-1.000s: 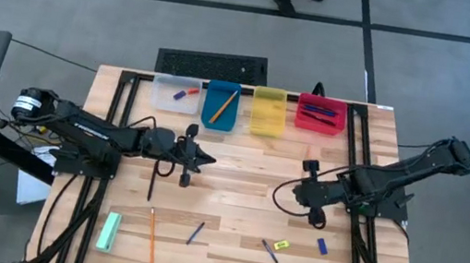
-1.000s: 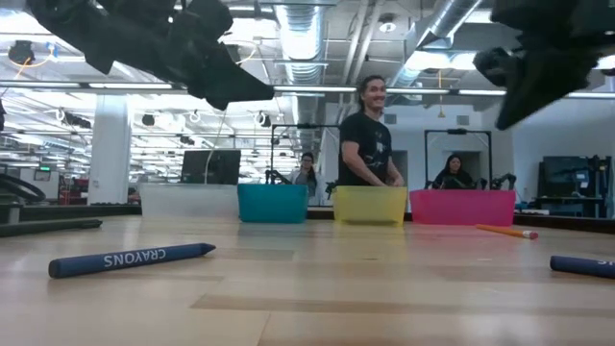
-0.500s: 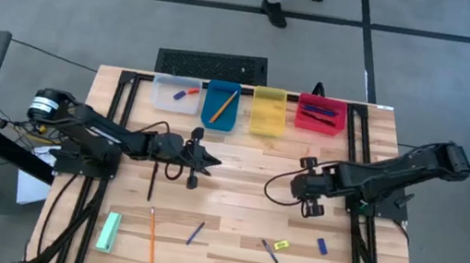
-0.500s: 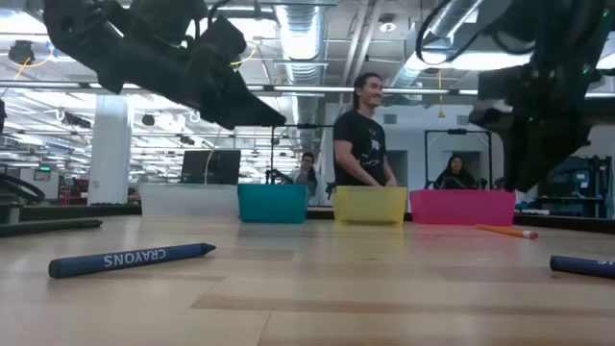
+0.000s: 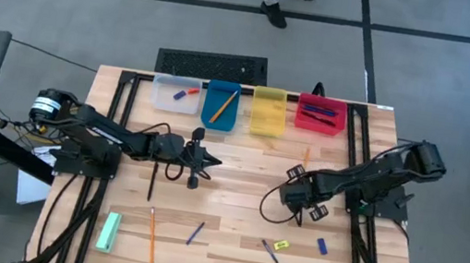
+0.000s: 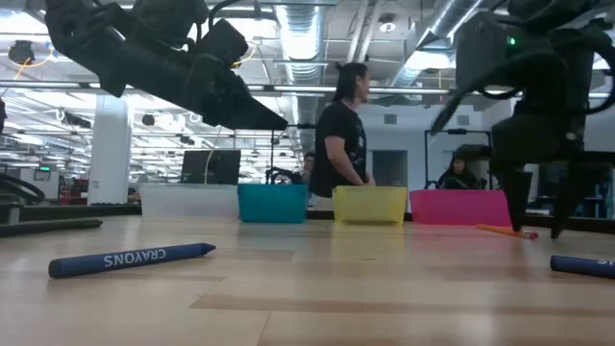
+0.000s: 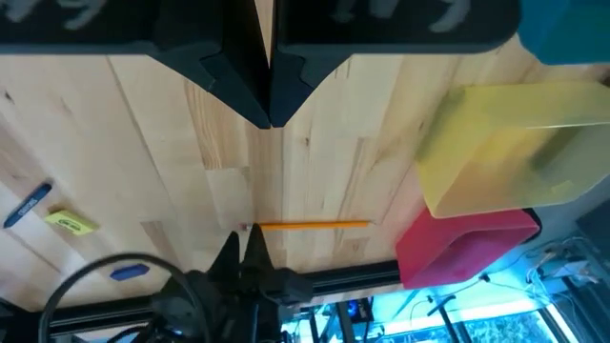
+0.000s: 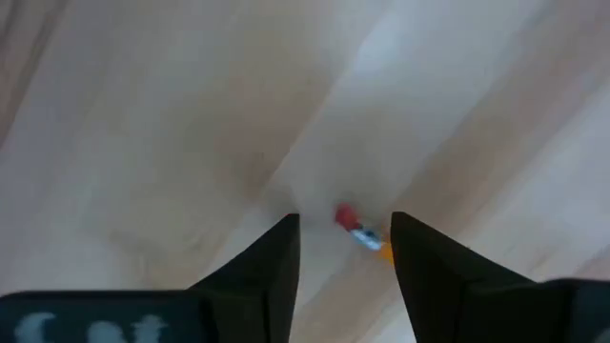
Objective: Sort crayons/erasers/pens/pencils in bins
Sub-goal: Put the orange pencil into the blue bin
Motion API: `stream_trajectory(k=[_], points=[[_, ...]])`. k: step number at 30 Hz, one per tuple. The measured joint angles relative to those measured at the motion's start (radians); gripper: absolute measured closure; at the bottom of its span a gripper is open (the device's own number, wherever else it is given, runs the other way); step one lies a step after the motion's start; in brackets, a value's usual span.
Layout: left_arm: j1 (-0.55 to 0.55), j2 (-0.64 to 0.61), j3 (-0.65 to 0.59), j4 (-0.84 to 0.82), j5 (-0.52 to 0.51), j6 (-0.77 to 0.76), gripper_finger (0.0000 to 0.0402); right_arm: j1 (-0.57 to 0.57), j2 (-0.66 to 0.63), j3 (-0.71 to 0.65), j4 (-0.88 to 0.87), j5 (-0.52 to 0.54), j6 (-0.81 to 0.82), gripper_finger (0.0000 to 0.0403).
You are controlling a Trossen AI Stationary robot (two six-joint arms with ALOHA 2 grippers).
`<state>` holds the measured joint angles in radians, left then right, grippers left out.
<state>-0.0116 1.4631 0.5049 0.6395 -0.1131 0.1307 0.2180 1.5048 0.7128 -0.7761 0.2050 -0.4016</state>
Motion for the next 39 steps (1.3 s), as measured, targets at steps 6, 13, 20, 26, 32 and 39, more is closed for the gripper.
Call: stream_trajectory(k=[6,13,20,26,32,39], points=[[0.000,0.000,0.000,-0.002,0.000,0.000,0.0401,-0.002,0.057,0.010,0.006,0.038,-0.096,0.0246],[0.000,0.000,0.000,-0.005,0.000,0.001,0.0401,-0.044,0.067,0.044,0.030,0.045,-0.146,0.0301],[0.000,-0.001,0.000,-0.013,0.000,0.001,0.0401,-0.105,0.071,0.045,0.061,0.029,-0.184,0.0348],[0.000,-0.001,0.000,-0.022,0.000,0.001,0.0401,-0.146,0.072,0.049,0.160,0.032,-0.185,0.0370],[0.000,-0.001,0.000,-0.022,0.000,0.001,0.0401,-0.195,0.073,0.091,0.219,0.022,-0.156,0.0381],[0.000,-0.001,0.000,-0.023,0.000,0.000,0.0401,-0.240,0.069,0.163,0.219,-0.048,-0.081,0.0379]])
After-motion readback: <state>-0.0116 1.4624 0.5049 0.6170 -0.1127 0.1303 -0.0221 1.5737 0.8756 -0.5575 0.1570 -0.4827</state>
